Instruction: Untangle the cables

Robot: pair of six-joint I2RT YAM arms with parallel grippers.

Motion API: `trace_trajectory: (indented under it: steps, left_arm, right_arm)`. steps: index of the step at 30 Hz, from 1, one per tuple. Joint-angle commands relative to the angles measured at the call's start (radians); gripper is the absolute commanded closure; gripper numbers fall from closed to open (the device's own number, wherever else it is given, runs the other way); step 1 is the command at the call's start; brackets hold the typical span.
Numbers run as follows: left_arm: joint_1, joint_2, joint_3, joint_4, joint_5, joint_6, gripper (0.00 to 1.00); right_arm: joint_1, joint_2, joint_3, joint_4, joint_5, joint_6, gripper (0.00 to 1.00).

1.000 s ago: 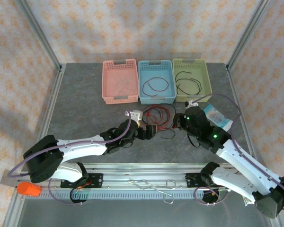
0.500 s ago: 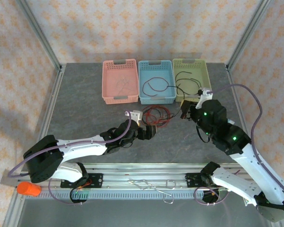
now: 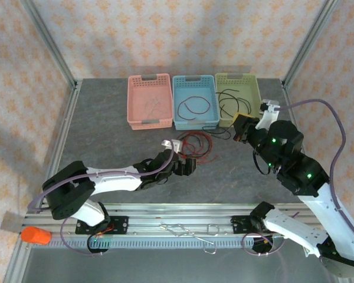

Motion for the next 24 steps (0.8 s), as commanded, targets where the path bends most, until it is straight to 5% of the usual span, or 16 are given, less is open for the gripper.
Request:
trace_trajectory:
  steps: [1, 15, 24]
  left_arm:
    - [-0.003, 0.019, 0.051, 0.026, -0.017, 0.032, 0.01]
    - [0.007, -0.140, 0.128, -0.044, -0.034, 0.068, 0.01]
    - [0.084, -0.106, 0.267, -0.052, 0.064, 0.105, 0.01]
  right_arm:
    - [0.006, -0.014, 0.047, -0.011, 0.040, -0.030, 1.00]
    - [0.005, 0.022, -0.008, 0.009, 0.185, 0.002, 1.00]
    - [-0.011, 0.133, -0.001, 0.045, 0.301, -0.029, 1.00]
